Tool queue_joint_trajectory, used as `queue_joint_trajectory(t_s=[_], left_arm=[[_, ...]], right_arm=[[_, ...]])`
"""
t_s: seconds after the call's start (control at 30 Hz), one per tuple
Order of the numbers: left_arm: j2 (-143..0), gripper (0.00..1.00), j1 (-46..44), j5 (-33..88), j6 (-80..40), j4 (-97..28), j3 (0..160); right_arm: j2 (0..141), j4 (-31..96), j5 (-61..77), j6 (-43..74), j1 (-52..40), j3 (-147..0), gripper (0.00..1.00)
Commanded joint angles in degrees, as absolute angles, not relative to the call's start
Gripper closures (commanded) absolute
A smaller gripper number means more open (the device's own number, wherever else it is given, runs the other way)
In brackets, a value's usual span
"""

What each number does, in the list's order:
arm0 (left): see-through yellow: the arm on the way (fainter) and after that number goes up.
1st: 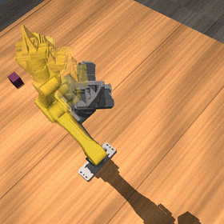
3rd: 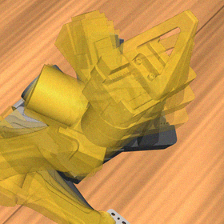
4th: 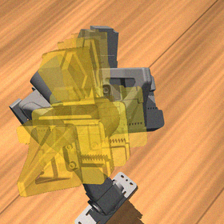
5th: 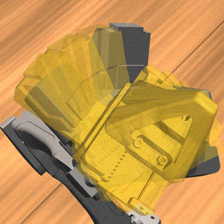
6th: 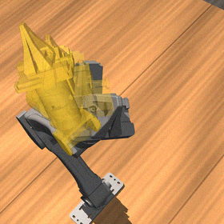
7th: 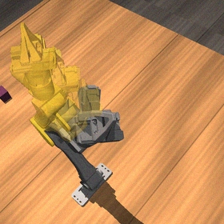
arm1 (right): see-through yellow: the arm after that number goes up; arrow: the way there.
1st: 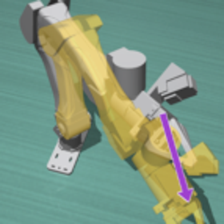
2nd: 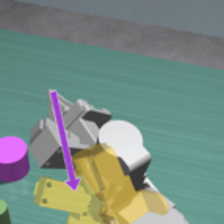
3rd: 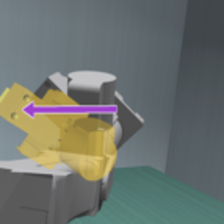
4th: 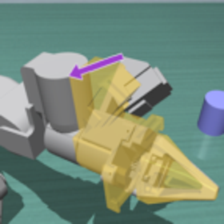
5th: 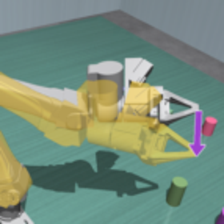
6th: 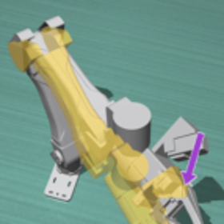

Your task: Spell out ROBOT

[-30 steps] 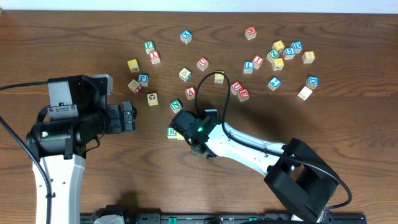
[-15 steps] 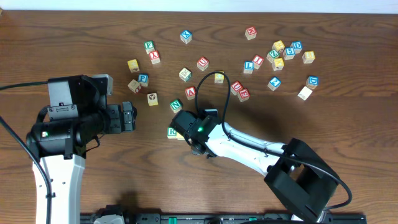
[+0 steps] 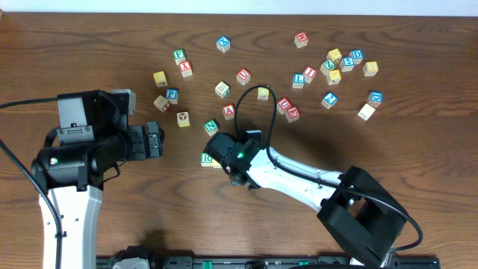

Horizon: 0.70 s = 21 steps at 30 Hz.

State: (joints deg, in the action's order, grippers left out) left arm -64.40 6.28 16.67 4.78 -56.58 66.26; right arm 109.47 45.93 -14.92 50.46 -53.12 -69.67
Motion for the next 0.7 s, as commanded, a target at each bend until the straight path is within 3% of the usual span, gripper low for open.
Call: queue_joint_trajectory(t_s=[0.0,0.67], left_arm=[[-64.3,0.04,6.5,17.5,5.5,-56.7,67.0],[-64.3,0.04,6.5,17.5,5.5,-56.7,67.0]], right_arm=[[109.2,45.8,-17.1,50.1,-53.7,-69.6,0.99],[109.2,51.7,-11.5,52.0,-54.2,-69.6,0.99]])
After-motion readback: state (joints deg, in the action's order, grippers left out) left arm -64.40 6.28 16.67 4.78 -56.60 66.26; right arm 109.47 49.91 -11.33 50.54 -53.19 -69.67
